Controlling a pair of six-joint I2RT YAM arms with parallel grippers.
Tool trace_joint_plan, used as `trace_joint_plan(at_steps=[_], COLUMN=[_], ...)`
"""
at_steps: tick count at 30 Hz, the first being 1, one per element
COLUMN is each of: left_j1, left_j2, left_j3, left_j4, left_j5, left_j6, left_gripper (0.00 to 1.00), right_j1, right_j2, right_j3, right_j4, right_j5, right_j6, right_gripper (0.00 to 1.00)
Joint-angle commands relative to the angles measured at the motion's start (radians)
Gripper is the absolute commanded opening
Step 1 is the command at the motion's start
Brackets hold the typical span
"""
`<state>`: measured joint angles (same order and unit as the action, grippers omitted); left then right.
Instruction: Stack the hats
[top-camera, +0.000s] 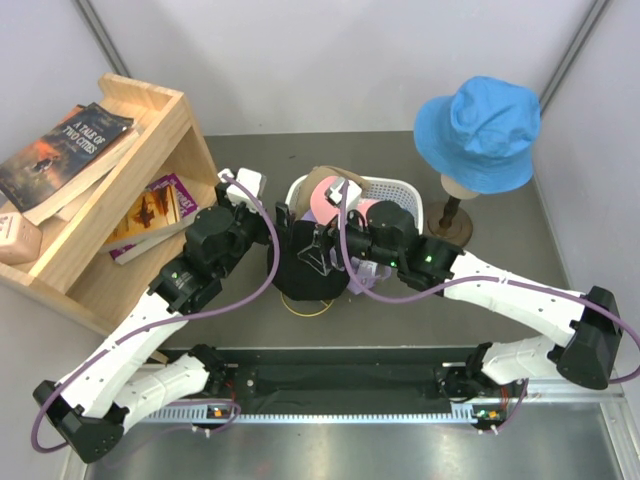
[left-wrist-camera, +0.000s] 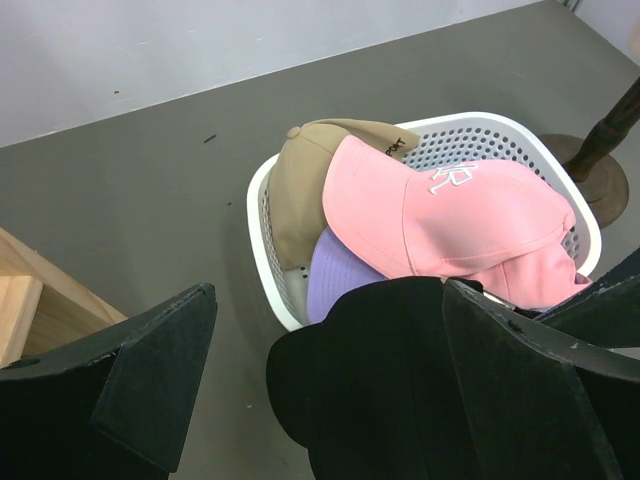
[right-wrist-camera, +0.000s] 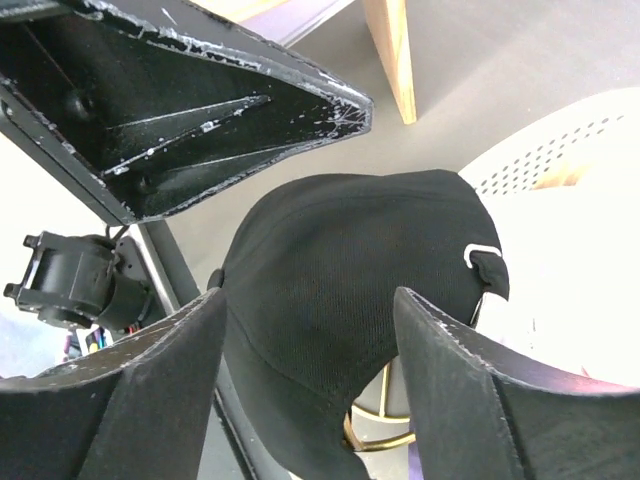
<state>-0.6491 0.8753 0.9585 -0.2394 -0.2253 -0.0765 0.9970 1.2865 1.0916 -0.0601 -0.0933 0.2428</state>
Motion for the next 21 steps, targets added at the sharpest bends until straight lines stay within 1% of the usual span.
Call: trace_joint_plan(at_steps=[1, 8, 11, 15, 18, 21], left_j1=[0.003, 0.003, 0.003, 0.003, 0.003, 0.003], left_j2=[-0.007, -0.012, -0.015, -0.03, -0.036, -0.039], left_j3=[-0.004, -0.004, -0.006, -0.014, -0.018, -0.018], left_j4=[0.052, 0.051, 0.052, 0.054, 0.06, 0.061], left_j5=[-0.008, -0.016, -0.025, -0.046, -0.054, -0.052], left_j6=[-0.006, -0.003, 0.0, 0.006, 0.009, 0.011], left_gripper=[0.99, 0.99, 0.99, 0.99, 0.99, 0.99], right_j1=[0.012, 0.012, 0.011, -0.003, -0.056, -0.13], right_j2=[-0.027, -0.056, -0.098, -0.174, -0.205, -0.219], right_j3=[-0.002, 0.005, 0.014, 0.019, 0.008, -0.027], right_j4=[0.029, 0.028, 0.008, -0.03, -0.061, -0.076], right_j5=[0.02, 0.04, 0.087, 0.197, 0.23, 0.211], right_j6=[-0.011, -0.013, -0.019, -0.039, -0.037, -0.019], right_gripper=[0.69, 0.71, 0.72, 0.74, 0.74, 0.74])
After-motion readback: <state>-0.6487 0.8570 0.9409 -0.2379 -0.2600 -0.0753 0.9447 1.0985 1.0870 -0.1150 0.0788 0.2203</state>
